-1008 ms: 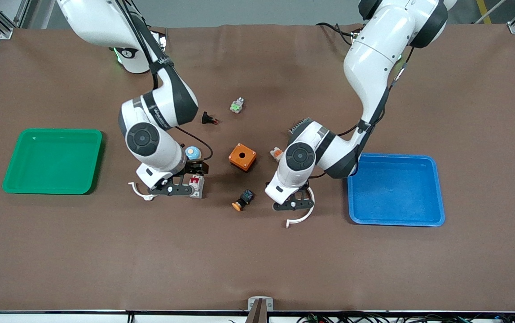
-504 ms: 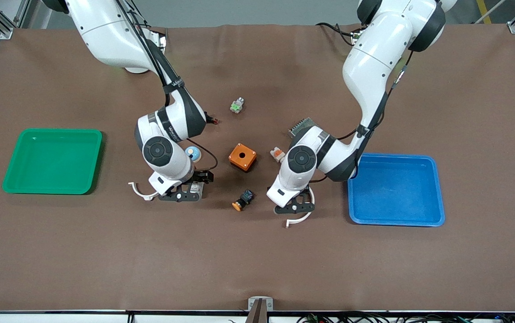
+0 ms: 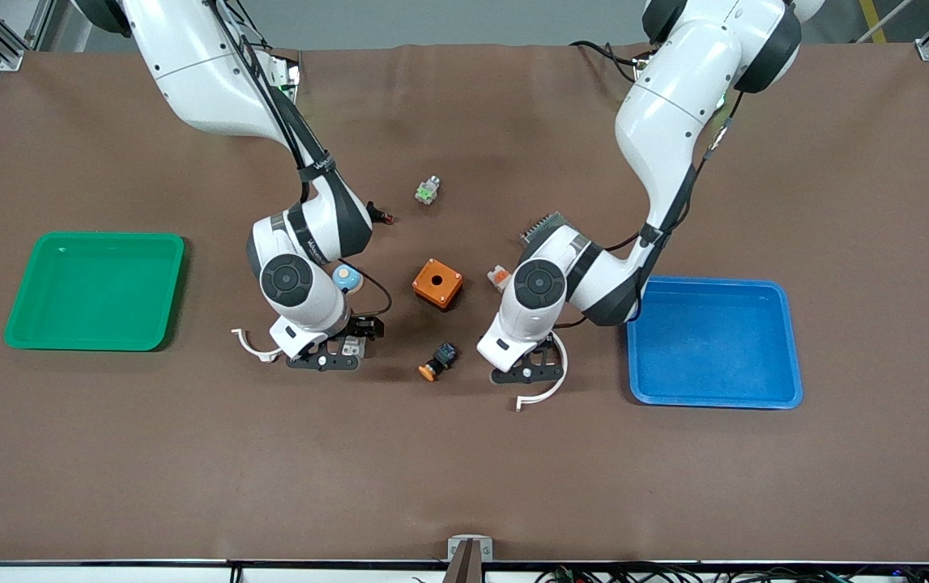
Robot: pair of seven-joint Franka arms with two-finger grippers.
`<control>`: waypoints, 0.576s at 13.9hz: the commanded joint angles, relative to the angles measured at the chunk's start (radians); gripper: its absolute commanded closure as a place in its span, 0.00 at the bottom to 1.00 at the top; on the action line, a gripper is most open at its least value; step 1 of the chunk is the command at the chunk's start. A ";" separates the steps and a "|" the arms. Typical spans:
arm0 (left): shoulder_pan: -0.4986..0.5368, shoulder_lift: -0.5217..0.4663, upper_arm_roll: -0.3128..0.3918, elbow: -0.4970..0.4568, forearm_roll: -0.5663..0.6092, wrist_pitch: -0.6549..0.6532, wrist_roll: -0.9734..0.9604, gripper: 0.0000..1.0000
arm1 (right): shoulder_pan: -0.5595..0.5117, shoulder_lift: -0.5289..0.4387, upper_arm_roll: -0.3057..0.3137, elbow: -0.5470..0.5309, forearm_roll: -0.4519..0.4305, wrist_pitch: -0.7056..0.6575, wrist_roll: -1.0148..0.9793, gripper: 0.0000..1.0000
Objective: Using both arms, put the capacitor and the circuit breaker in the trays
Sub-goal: 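Close the left gripper on the capacitor while the right gripper grasps the breaker, then carry the capacitor to the blue tray while the right gripper carries the breaker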
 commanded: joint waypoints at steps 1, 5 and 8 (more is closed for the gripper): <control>0.030 -0.054 0.012 -0.002 0.026 -0.026 0.020 0.99 | -0.002 0.003 0.000 0.007 0.011 0.006 0.006 0.40; 0.099 -0.189 0.029 -0.023 0.029 -0.157 0.041 1.00 | -0.011 -0.004 0.000 0.012 0.013 -0.011 -0.001 0.70; 0.199 -0.327 0.024 -0.166 0.068 -0.170 0.150 1.00 | -0.014 -0.075 -0.008 0.017 0.011 -0.105 -0.001 0.73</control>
